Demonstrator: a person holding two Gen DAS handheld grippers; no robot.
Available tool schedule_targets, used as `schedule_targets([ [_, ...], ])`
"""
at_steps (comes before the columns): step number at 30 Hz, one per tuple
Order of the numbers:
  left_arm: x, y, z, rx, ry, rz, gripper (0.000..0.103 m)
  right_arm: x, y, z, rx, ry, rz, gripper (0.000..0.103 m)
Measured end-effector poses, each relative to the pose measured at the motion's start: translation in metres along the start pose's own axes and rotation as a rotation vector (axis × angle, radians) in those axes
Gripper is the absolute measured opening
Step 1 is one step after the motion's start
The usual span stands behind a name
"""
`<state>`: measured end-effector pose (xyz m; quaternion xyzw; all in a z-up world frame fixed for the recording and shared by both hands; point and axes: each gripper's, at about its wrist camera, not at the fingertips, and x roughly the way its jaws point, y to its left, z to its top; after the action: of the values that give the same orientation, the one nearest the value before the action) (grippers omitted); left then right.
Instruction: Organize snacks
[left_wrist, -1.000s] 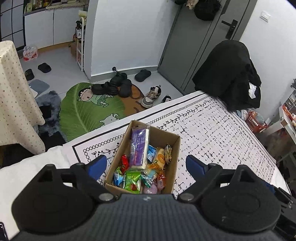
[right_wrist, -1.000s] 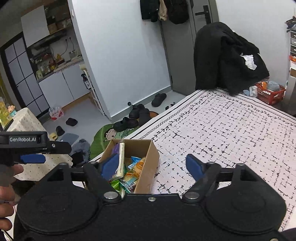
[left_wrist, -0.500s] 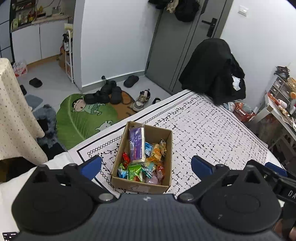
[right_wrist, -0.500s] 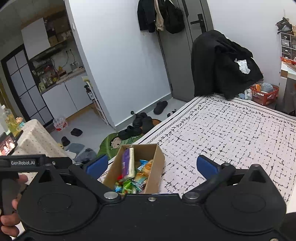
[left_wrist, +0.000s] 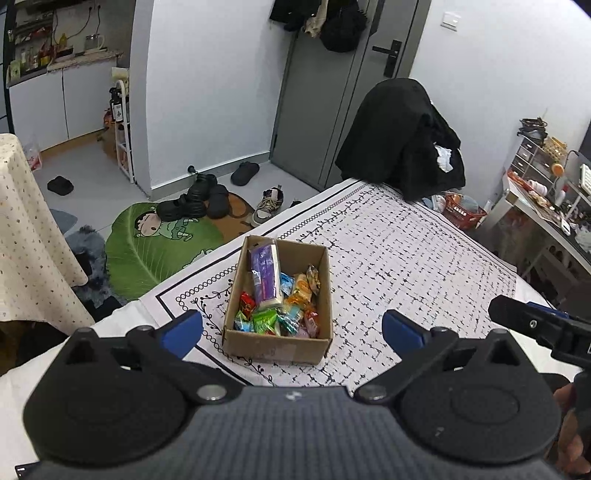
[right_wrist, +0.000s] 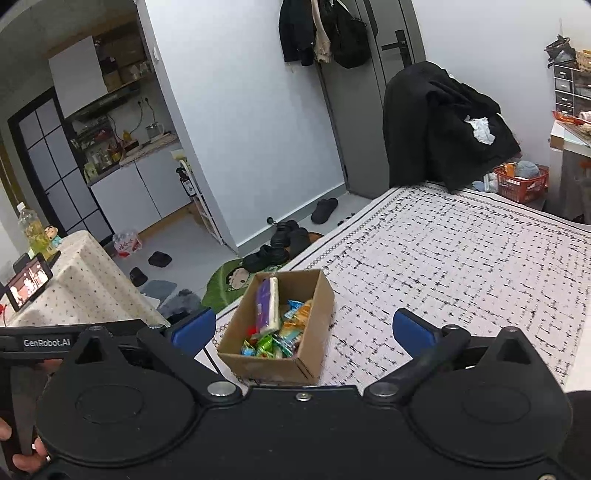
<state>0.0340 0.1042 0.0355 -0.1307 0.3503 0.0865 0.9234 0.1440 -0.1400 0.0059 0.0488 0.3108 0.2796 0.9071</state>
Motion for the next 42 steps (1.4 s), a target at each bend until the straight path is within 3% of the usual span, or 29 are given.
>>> schedule_targets([
  [17,-0.022,-0.004,-0.027,0.065,-0.024,-0.047,0.103,-0.032,-0.011,-0.023,-0.005,-0.003,-0.045,0.103],
  [42,-0.016,0.003,-0.038,0.035,0.005,-0.055,0.103,-0.037,-0.011,-0.033,-0.025,0.008,-0.067,0.103],
])
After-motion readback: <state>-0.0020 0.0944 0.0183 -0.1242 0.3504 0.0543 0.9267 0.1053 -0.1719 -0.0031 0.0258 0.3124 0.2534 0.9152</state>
